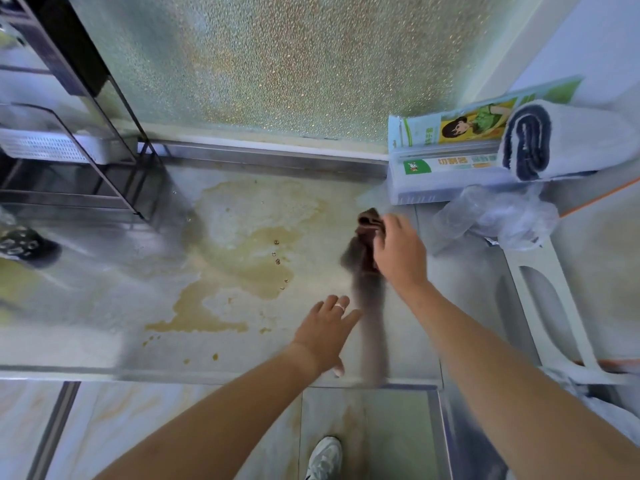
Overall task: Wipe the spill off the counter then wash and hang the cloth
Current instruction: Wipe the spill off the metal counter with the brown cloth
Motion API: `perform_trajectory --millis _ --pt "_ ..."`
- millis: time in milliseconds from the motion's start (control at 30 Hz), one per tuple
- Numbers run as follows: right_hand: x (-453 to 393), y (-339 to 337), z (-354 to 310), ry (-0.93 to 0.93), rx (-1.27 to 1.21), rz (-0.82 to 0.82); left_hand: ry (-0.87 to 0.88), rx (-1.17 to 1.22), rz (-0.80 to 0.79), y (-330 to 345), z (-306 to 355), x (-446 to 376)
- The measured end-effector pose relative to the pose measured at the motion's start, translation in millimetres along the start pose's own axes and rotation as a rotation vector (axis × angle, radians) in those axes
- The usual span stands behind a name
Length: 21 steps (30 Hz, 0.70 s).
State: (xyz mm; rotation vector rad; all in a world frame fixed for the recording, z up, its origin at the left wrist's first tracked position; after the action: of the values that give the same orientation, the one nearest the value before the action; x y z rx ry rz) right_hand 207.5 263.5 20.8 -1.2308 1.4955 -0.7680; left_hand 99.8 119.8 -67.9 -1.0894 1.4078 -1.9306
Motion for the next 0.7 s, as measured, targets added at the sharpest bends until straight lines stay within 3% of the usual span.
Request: perform_trajectory --millis 100,233,467,700 --pt "1 -5 47 0.082 0.136 0.034 -0.015 0.086 -0.023 23 6 2" --pt "18 32 80 0.172 0.050 -0.156 -0.078 0.138 0.166 35 9 7" --pt "8 58 58 0.244 -0.096 -0.065 -0.078 0.133 0.304 32 13 10" --pt "-20 93 -12 0.083 -0.180 -0.154 -0.089 0.138 0.274 35 12 9"
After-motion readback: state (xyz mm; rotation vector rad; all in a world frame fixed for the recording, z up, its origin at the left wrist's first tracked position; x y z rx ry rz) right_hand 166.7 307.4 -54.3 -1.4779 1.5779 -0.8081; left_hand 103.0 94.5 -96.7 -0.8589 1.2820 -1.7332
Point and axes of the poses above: each hand's wrist, its own x-axis away from the middle knuckle, its own y-axis out of the palm, z = x × y, the point moved 9 cm from there along -x, towards the middle knuckle, and after that the axes turned 5 degrees about z, right-handed, at the moved point
